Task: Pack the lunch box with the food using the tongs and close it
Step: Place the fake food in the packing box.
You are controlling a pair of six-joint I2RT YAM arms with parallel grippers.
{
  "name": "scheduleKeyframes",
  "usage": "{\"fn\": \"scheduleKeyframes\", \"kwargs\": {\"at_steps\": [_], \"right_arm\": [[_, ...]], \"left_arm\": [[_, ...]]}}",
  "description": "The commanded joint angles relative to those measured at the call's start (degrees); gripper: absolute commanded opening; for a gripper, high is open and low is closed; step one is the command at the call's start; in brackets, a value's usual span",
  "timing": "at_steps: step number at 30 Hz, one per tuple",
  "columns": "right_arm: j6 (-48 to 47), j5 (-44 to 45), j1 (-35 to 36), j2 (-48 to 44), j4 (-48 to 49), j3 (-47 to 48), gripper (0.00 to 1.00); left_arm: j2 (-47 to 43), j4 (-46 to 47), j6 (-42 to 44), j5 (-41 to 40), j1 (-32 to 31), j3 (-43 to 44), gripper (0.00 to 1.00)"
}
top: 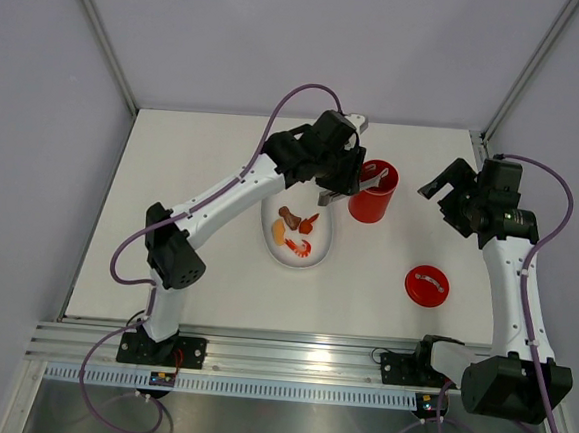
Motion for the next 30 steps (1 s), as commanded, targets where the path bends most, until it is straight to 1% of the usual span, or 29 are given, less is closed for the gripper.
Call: {"fn": "scheduleKeyframes", "kwargs": {"at_steps": [1, 4, 7, 10, 11, 15, 16, 20, 24, 26, 28, 30], "right_arm": [[0.4, 0.6, 0.4, -1.4, 0.5, -0.4, 0.99], [0.4, 0.5, 0.4, -1.3, 0.6, -0.6, 0.99], [0.6, 0.5, 0.4, -1.5, 0.6, -0.5, 0.99], [0.7, 0.5, 0.5, -1.5, 0.7, -0.5, 0.99], [0.7, 0.5, 0.4, -1.5, 0.8, -0.5, 0.99], [0.9, 0.2, 0.4, -1.4, 1.0, -0.8, 0.99], [0.9, 0.1, 0.4, -1.4, 1.1, -0.8, 1.0], [0.8, -1.0, 0.4, -0.6, 1.8, -0.6, 0.99], [0.7, -1.0, 0.4, -0.3, 2.0, -0.2, 1.0], [0.6, -1.0, 0.4, -0.2, 2.0, -0.1, 0.99], [0.7, -1.0, 0.4, -0.1, 2.0, -0.3, 0.99], [0.8, -1.1, 0.4, -0.1, 2.3, -0.7, 1.0]], "left_arm": [[-0.4, 2.2, 0.4, 1.5, -0.2, 1.3, 0.45], [-0.8, 2.3, 0.5, 1.2, -0.1, 1.3, 0.45], [-1.7, 2.4, 0.6, 1.1, -0.2, 1.2, 0.42], [-3.1, 3.0, 0.7, 0.9, -0.2, 0.5, 0.32], [-4.7, 3.2, 0.8, 0.7, -0.3, -0.2, 0.27], [-10.5, 4.5, 1.6, -2.0, -0.3, -4.7, 0.22], [-11.9, 4.3, 1.8, -5.1, -0.3, -5.9, 0.22], [-17.7, 2.7, 2.2, -10.9, 0.0, -12.3, 0.22], [-22.1, 0.6, 1.0, -12.5, 1.4, -21.3, 0.25], [-23.9, 0.0, 0.4, -13.6, 1.6, -24.0, 0.3], [-25.0, -1.1, 0.0, -12.2, 1.5, -27.4, 0.37], [-25.0, -3.3, -0.6, -11.1, 1.4, -28.9, 0.4]]}}
